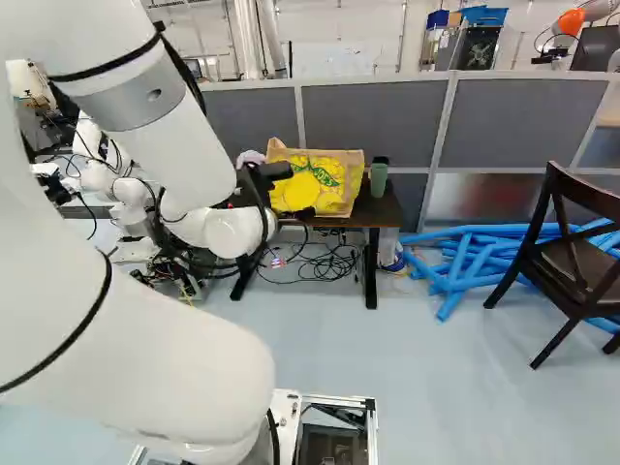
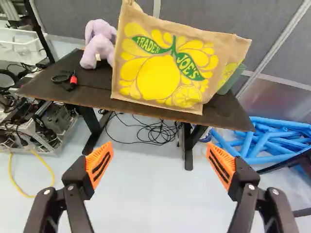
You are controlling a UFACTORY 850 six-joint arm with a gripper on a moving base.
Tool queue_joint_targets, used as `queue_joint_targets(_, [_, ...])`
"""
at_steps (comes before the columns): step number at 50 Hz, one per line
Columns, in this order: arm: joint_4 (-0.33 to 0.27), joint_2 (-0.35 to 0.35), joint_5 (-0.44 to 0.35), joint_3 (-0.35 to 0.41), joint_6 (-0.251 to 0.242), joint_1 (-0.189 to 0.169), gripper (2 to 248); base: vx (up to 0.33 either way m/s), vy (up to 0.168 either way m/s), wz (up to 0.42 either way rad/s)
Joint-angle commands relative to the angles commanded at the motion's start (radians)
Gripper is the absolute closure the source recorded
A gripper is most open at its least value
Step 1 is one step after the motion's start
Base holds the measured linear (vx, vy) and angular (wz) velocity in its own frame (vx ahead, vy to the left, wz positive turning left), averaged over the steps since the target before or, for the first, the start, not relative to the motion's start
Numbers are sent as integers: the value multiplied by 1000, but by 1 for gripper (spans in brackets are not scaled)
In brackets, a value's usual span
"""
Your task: Pick up the bag on the ground and place it on the table
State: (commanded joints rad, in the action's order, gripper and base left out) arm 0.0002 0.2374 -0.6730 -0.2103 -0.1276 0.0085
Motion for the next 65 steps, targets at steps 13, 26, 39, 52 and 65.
queue_joint_targets(13, [0,16,-77,48,49,-3,3,0,0,0])
queue_joint_targets(26, [0,28,-136,84,87,-6,3,0,0,0])
queue_joint_targets(39, [0,37,-176,108,112,-7,3,0,0,0])
queue_joint_targets(52, [0,41,-196,121,126,-8,3,0,0,0])
queue_joint_targets(65, [0,42,-200,123,128,-8,3,0,0,0])
